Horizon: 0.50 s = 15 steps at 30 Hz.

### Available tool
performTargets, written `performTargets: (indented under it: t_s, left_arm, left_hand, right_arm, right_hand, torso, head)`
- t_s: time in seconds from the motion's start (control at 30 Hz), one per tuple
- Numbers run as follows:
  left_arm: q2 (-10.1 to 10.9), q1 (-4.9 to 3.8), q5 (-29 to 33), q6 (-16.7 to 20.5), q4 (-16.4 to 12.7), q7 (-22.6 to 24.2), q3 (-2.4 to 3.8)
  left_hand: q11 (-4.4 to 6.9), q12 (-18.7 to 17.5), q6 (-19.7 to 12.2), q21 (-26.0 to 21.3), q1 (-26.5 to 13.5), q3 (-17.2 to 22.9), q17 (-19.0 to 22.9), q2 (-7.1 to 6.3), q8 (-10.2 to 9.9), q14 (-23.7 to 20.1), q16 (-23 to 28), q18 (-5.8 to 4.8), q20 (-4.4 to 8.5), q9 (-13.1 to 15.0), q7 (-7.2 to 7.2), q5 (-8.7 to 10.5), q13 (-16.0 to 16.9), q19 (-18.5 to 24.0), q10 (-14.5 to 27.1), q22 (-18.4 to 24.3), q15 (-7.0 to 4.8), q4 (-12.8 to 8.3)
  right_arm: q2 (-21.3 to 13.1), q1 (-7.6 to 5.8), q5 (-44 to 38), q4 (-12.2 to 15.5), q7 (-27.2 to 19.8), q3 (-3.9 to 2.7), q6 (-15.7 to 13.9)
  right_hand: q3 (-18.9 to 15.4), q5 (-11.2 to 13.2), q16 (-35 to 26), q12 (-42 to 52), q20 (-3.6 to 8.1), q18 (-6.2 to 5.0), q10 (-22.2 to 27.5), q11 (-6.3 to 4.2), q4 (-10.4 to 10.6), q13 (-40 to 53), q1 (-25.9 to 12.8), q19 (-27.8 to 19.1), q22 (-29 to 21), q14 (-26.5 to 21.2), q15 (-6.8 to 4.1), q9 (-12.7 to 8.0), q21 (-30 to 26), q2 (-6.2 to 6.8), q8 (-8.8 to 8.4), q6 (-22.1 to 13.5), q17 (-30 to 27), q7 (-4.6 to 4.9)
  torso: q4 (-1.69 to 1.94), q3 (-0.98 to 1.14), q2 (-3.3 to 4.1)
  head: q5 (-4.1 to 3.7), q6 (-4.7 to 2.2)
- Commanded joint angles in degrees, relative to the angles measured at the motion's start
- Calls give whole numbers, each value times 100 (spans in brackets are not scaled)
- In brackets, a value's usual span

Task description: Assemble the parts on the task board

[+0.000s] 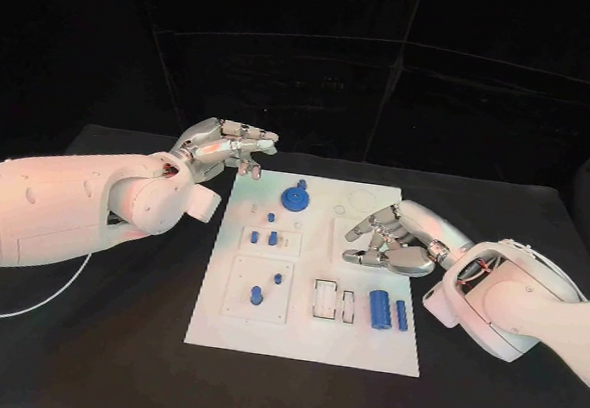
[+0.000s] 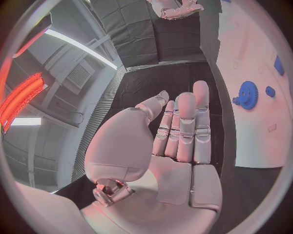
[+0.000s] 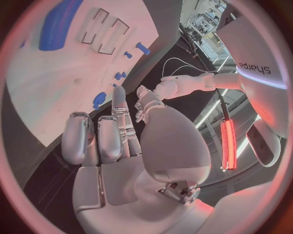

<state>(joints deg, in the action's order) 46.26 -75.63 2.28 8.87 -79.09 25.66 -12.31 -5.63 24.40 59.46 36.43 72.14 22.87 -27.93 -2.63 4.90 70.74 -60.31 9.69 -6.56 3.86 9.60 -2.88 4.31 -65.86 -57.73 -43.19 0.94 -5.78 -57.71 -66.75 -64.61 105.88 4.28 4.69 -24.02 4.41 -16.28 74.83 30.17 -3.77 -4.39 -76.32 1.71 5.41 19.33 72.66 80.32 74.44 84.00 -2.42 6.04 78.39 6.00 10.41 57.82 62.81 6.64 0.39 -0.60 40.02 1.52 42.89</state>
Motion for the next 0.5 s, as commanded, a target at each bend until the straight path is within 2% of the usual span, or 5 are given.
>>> performTargets:
  t_s: [0.03,0.13,0.27,0.37,0.5]
  left_arm:
    - [4,-6,14,-65,-1,41,-7]
    - [5,-6,14,-67,-2,43,-15]
    - [12,-5,14,-65,-4,42,-25]
    - [16,-5,14,-65,-4,43,-30]
    - [19,-4,14,-59,-4,41,-37]
  left_hand:
    - [-4,21,-29,-36,-39,-33,6,-1,-30,-37,21,77,-26,-3,1,-23,-6,8,26,7,3,0]
    - [-3,24,-28,-39,-39,-36,7,-1,-29,-37,21,77,-26,-3,0,-23,-6,7,27,9,3,1]
    - [-2,28,-28,-42,-38,-42,9,0,-27,-37,20,77,-27,-2,-2,-24,-6,6,29,12,3,3]
    - [-2,28,-28,-42,-38,-42,9,0,-27,-37,20,77,-27,-2,-2,-24,-6,6,29,12,3,3]
    - [-2,28,-28,-42,-38,-42,9,0,-27,-37,20,77,-27,-2,-2,-24,-6,6,29,12,3,3]
  right_arm:
    - [-176,-14,450,39,634,5,220]
    - [-307,17,282,40,897,10,308]
    - [-469,159,-329,95,1280,23,385]
    - [-526,238,-657,136,1510,33,437]
    - [-600,306,-1059,205,1773,139,503]
  right_hand:
    - [-192,-60,267,1294,29,95,246,-33,55,1510,98,122,278,252,-26,69,201,-136,205,-31,367,-32]
    - [-323,-198,387,1826,14,126,191,-28,171,2136,4,181,389,274,-25,95,287,-177,286,-59,553,-24]
    - [-592,-785,460,2512,18,139,97,-49,396,2976,-173,210,467,270,-38,159,345,-152,474,-46,653,-62]
    - [-775,-736,492,2821,24,148,48,-61,552,3388,-221,223,507,268,-51,204,373,-140,608,-79,699,-79]
    - [-941,-630,517,3003,31,152,9,-67,700,3651,-260,231,531,270,-52,243,388,-110,723,-103,739,-93]
  torso:
    - [-40,18,-25]
    - [-43,12,-20]
    - [-73,18,-36]
    - [-86,29,-43]
    - [-103,42,-59]
  head:
    - [-85,-15]
    - [-131,-20]
    - [-158,-15]
    - [-186,-1]
    - [-213,20]
